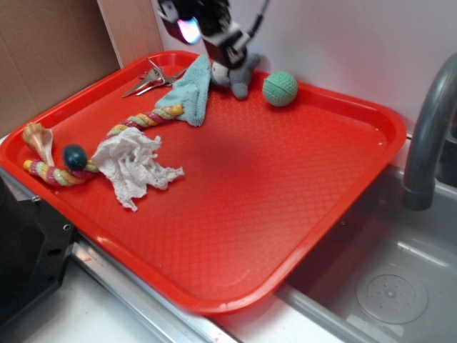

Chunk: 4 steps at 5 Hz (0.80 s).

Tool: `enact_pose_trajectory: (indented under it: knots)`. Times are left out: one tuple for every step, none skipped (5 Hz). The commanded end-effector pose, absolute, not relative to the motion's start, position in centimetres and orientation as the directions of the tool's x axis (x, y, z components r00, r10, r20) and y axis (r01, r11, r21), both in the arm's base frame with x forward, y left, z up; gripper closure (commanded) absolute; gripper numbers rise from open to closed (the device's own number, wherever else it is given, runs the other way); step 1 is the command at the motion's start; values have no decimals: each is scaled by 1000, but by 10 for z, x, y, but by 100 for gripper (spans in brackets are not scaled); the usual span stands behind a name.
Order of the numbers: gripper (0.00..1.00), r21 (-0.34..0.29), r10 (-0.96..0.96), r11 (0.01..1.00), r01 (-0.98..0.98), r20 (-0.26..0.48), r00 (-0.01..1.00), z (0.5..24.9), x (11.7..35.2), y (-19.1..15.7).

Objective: Grab the green ball.

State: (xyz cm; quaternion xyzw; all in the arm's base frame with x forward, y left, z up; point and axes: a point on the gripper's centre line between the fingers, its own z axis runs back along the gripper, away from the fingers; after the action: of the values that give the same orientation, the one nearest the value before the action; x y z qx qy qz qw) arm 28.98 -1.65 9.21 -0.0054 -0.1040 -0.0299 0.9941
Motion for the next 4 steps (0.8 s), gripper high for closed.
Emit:
enact_pose_trajectory:
  knots:
    - [0, -32, -62, 997, 74, 281, 958, 80, 333, -16]
    - [0, -47, -116, 990, 136, 298, 948, 68, 350, -28]
    - [0, 11, -154, 987, 157, 288, 945, 58, 371, -45]
    - [29, 4, -150, 988, 155, 281, 948, 52, 376, -49]
